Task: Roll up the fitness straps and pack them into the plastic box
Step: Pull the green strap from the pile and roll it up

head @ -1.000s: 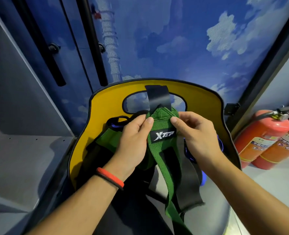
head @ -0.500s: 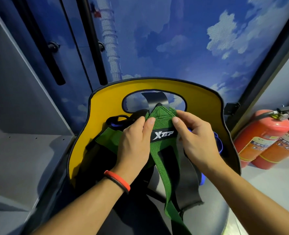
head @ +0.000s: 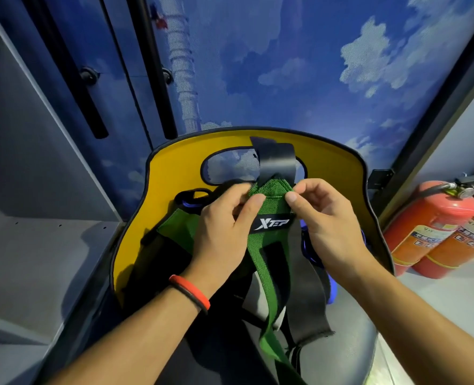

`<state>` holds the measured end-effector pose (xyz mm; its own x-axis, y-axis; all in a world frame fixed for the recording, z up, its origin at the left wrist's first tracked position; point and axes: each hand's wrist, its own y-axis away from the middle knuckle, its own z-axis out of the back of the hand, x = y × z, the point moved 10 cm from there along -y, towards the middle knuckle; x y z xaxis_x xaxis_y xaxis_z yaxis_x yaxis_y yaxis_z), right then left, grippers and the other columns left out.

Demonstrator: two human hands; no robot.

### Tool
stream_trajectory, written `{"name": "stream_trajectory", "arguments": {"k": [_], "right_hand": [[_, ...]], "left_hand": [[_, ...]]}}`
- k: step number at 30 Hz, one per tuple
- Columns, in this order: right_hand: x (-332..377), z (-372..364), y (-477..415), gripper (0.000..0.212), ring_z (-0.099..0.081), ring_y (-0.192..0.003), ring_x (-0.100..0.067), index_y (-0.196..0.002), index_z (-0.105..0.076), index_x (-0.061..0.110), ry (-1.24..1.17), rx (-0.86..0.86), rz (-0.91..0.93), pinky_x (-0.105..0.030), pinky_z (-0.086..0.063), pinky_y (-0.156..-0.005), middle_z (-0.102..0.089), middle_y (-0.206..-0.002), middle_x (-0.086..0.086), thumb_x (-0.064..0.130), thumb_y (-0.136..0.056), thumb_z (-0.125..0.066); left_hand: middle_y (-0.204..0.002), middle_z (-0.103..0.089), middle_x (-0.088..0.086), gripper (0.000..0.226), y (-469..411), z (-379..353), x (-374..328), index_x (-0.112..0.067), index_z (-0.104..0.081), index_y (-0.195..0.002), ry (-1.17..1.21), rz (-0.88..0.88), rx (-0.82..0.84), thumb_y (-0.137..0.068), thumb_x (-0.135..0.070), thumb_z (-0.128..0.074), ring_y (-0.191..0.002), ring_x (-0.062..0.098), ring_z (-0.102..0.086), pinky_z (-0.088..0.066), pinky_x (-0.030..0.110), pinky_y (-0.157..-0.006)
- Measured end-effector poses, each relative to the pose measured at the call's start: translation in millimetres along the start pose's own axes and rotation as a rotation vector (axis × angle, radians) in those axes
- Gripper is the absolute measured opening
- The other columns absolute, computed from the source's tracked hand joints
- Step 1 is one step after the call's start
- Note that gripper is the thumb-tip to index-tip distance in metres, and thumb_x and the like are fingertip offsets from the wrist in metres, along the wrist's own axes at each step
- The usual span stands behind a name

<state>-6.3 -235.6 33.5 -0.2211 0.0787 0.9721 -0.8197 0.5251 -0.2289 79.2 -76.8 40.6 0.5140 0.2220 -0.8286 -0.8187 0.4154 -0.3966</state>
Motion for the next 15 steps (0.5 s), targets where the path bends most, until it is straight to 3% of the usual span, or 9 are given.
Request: {"name": "stream_trajectory", "arguments": {"k": [1,2,6,8,11,13,15], "right_hand": [[-0.4,0.0,-0.2,0.011,-0.059,-0.086,-0.017,-0.099,-0.063,0.001,-0.001,0.006,0.002,-0.03,-0.05,-0.082,-0.066,-0.091,-0.007,0.011,-0.095,-0.068],[-0.9,-0.9,0.2,0.011,-0.059,-0.086,-0.016,-0.099,-0.063,0.002,-0.008,0.017,0.0,-0.029,-0.05,-0.082,-0.066,-0.091,-0.006,0.012,-0.096,-0.067],[-4.5,-3.3,1.0,0.01,-0.058,-0.079,-0.006,-0.1,-0.061,0.001,-0.033,0.034,-0.023,-0.018,-0.048,-0.074,-0.065,-0.085,-0.001,0.01,-0.097,-0.064],[-6.2,-4.0,0.9,0.005,-0.06,-0.079,-0.006,-0.099,-0.062,0.003,-0.053,0.031,-0.035,-0.018,-0.049,-0.075,-0.066,-0.084,0.001,0.008,-0.097,-0.063],[-8.3,-4.4,1.5,0.003,-0.063,-0.084,-0.015,-0.099,-0.061,0.003,-0.133,0.014,-0.066,-0.026,-0.054,-0.082,-0.068,-0.087,-0.005,0.006,-0.099,-0.061],[-4.6,-6.4,3.1,0.004,-0.064,-0.081,-0.012,-0.101,-0.06,0.0,-0.18,0.017,-0.061,-0.022,-0.054,-0.078,-0.068,-0.085,-0.003,0.003,-0.099,-0.058],[1.8,-10.8,5.0,0.007,-0.065,-0.082,-0.009,-0.103,-0.058,-0.003,-0.179,0.041,-0.036,-0.019,-0.054,-0.077,-0.067,-0.086,-0.001,0.001,-0.098,-0.058]], "left_hand": [[-0.097,-0.069,-0.016,0.029,-0.1,-0.5,1.9,-0.029,-0.067,-0.122,0.076,0.049,0.004,-0.099,-0.044,-0.058,-0.091,-0.002,-0.066,-0.054,0.019,-0.079],[-0.102,-0.069,-0.014,0.031,-1.1,-0.5,2.5,-0.025,-0.067,-0.128,0.148,0.075,0.002,-0.1,-0.037,-0.058,-0.096,-0.006,-0.065,-0.051,0.014,-0.083],[-0.09,-0.069,0.023,0.026,-5.8,1.8,2.7,-0.015,-0.076,-0.095,0.259,0.093,-0.026,-0.102,-0.031,-0.058,-0.081,0.011,-0.056,-0.053,0.037,-0.076],[-0.089,-0.072,0.019,0.024,-6.0,1.4,9.8,-0.017,-0.078,-0.096,0.278,0.147,-0.031,-0.1,-0.033,-0.06,-0.083,0.018,-0.066,-0.059,0.051,-0.081],[-0.084,-0.077,-0.001,0.026,-4.0,1.3,7.5,-0.016,-0.079,-0.096,0.224,0.144,-0.015,-0.1,-0.031,-0.058,-0.086,0.018,-0.073,-0.06,0.051,-0.079],[-0.077,-0.072,0.01,0.039,-4.6,1.8,8.9,-0.009,-0.074,-0.086,0.168,0.154,-0.033,-0.095,-0.043,-0.056,-0.074,0.026,-0.069,-0.058,0.052,-0.07],[-0.082,-0.066,0.028,0.055,-5.1,-0.3,19.9,-0.001,-0.068,-0.082,0.218,0.241,-0.045,-0.086,-0.055,-0.055,-0.074,0.042,-0.065,-0.058,0.059,-0.068]]}}
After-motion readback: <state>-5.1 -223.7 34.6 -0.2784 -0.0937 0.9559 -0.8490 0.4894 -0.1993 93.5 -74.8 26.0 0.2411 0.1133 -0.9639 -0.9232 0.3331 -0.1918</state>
